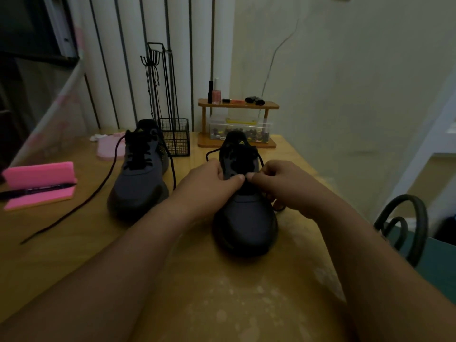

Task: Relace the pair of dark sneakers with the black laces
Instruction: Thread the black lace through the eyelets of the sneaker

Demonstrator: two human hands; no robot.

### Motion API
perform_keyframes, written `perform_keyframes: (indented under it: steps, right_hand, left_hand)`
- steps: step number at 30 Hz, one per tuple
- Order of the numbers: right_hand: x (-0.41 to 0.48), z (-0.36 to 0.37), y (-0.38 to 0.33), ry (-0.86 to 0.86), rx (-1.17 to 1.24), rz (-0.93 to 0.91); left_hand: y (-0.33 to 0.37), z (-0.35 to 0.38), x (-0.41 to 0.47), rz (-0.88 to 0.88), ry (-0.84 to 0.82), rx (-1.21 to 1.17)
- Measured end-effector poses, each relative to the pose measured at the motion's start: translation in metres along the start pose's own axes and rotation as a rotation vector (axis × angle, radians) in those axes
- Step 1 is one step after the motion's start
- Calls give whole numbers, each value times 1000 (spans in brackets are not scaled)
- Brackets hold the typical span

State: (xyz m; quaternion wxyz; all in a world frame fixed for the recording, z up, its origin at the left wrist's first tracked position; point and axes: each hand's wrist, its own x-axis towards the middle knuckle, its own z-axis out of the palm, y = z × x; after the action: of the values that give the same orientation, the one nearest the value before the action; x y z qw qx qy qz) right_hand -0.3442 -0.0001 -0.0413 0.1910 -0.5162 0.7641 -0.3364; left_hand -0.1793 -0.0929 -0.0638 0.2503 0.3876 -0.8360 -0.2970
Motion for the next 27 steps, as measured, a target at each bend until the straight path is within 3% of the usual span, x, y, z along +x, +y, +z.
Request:
perform_keyframes:
  steps: [6, 17, 21, 24, 27]
  right_hand:
    - [8, 11, -3, 96, -116, 25]
    - [15, 8, -9, -1, -34, 47]
    - [19, 7, -6, 2, 57, 78]
    - [18, 8, -4, 35, 55, 53]
    - [16, 9, -3, 43, 56, 38]
  left_hand:
    - [3, 7, 7, -42, 68, 85]
    - [26, -9, 21, -230, -197, -22]
    - [29, -12, 22, -207, -184, 6]
    - [26, -8, 20, -85, -158, 132]
    - [19, -6, 20, -75, -91, 48]
